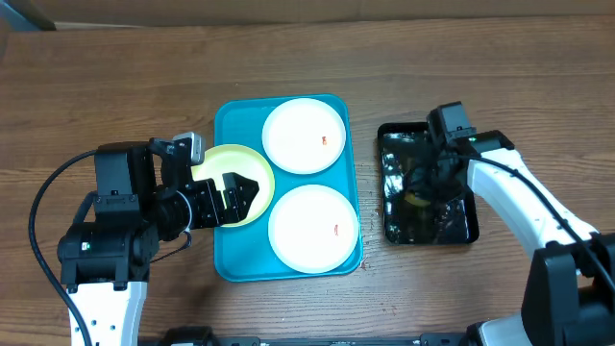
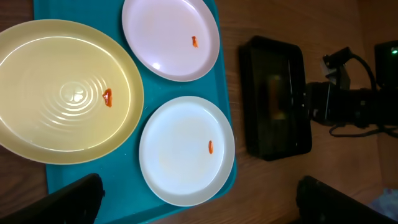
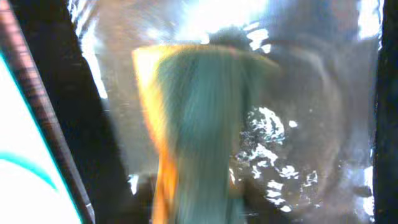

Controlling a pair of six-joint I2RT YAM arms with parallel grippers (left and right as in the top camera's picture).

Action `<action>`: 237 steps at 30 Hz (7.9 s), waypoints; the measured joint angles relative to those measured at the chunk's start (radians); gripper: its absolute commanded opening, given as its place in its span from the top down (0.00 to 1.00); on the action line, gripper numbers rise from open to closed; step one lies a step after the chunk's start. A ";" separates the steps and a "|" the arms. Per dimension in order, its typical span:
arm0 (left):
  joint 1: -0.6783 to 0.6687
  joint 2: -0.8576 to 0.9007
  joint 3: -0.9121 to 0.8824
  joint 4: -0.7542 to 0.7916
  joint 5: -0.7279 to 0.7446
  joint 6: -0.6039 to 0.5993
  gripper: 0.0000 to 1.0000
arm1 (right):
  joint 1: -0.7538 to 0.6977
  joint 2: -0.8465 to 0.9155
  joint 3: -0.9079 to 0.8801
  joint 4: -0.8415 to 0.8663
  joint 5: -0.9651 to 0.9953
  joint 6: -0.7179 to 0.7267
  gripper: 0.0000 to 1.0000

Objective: Clean dirty plates on tray and stack at the side

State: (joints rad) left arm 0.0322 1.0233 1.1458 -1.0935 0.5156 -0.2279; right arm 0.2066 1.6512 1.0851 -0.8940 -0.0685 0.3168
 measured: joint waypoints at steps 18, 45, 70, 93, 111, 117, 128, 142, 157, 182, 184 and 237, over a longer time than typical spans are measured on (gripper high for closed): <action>0.000 0.000 0.000 -0.008 0.000 0.043 0.04 | 0.027 0.065 -0.077 0.194 -0.021 0.022 0.88; -0.222 0.266 0.000 -0.060 -0.195 0.080 0.96 | 0.095 -0.158 -0.019 -0.098 -0.088 0.001 0.96; -0.334 0.585 -0.216 0.175 -0.285 -0.142 0.55 | 0.422 -0.200 -0.019 -0.092 -0.168 0.019 0.96; -0.333 0.585 -0.325 0.361 -0.280 -0.163 0.96 | 0.528 -0.042 -0.035 0.071 -0.229 0.074 0.96; -0.333 0.585 -0.327 0.384 -0.277 -0.280 0.96 | 0.531 0.022 -0.040 0.243 -0.241 0.246 0.96; -0.333 0.585 -0.327 0.386 -0.277 -0.331 0.96 | 0.531 0.114 -0.040 0.282 -0.231 0.256 0.96; -0.333 0.585 -0.328 0.383 -0.279 -0.365 0.96 | 0.539 0.188 -0.018 0.272 -0.220 0.330 0.96; -0.334 0.585 -0.328 0.376 -0.281 -0.372 0.96 | 0.487 0.192 0.037 0.086 -0.099 0.498 0.96; -0.340 0.585 -0.328 0.373 -0.270 -0.380 0.96 | 0.484 0.232 0.252 -0.214 0.190 0.464 0.96; -0.339 0.449 -0.328 0.307 -0.320 -0.336 0.96 | 0.411 0.127 0.295 -0.179 0.026 0.150 0.96; -0.339 0.427 -0.328 0.294 -0.323 -0.323 0.96 | 0.384 0.110 0.295 -0.180 0.024 0.143 0.96; -0.895 0.383 -0.026 -0.074 -1.242 -0.343 0.96 | 0.051 0.149 0.148 -0.100 -0.036 0.082 0.09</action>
State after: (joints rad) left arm -0.8631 1.4067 1.1202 -1.1671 -0.7261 -0.5709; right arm 0.2577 1.8000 1.2331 -0.9939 -0.1047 0.3985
